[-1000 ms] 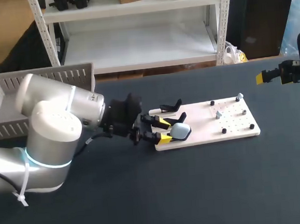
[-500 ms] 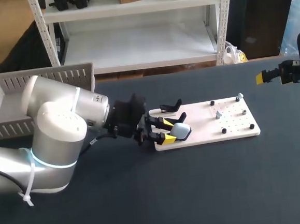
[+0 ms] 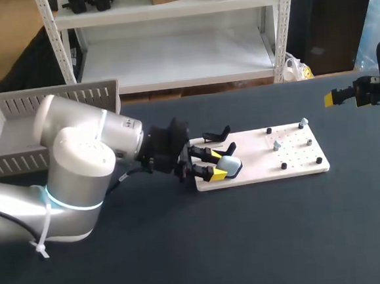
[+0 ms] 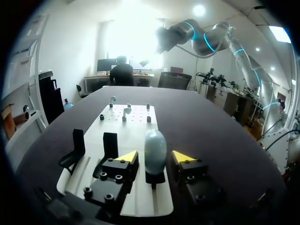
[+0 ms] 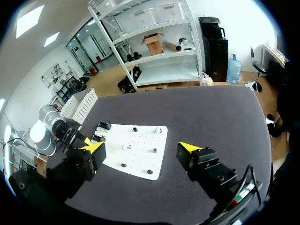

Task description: Pick up each earbud case from the left stands, insert the matching earbuds, close the lid, and place the case in the box.

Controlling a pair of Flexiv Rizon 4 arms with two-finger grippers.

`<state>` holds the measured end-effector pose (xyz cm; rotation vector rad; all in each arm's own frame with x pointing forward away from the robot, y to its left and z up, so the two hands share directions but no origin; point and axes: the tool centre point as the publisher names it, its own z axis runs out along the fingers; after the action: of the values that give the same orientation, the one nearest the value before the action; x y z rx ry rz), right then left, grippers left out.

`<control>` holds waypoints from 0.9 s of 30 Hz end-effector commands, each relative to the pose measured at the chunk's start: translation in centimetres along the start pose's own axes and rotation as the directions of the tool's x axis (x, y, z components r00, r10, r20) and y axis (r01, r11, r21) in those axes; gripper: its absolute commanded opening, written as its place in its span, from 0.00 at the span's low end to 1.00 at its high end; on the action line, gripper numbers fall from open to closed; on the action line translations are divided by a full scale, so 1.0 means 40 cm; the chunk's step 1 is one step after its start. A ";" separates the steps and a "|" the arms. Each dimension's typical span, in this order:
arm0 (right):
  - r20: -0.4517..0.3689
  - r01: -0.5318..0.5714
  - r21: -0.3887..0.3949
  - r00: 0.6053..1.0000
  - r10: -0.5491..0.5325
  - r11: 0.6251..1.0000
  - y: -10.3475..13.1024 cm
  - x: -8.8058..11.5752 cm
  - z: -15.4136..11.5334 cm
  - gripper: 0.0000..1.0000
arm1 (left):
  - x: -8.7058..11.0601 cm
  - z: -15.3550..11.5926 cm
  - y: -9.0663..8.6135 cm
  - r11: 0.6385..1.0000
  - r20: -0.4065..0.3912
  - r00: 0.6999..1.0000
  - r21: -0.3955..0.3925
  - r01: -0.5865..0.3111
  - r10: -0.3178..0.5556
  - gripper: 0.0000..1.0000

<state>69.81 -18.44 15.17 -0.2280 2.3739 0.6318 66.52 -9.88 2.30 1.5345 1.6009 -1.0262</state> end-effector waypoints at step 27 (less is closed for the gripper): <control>-0.001 0.001 -0.005 1.000 -0.001 1.000 -0.004 -0.001 0.003 1.00 | 0.005 0.007 -0.007 1.000 0.001 1.000 -0.011 0.006 -0.006 0.37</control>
<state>69.81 -18.44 15.17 -0.2281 2.3739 0.6318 66.46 -10.05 2.10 1.5293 1.6113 -1.0254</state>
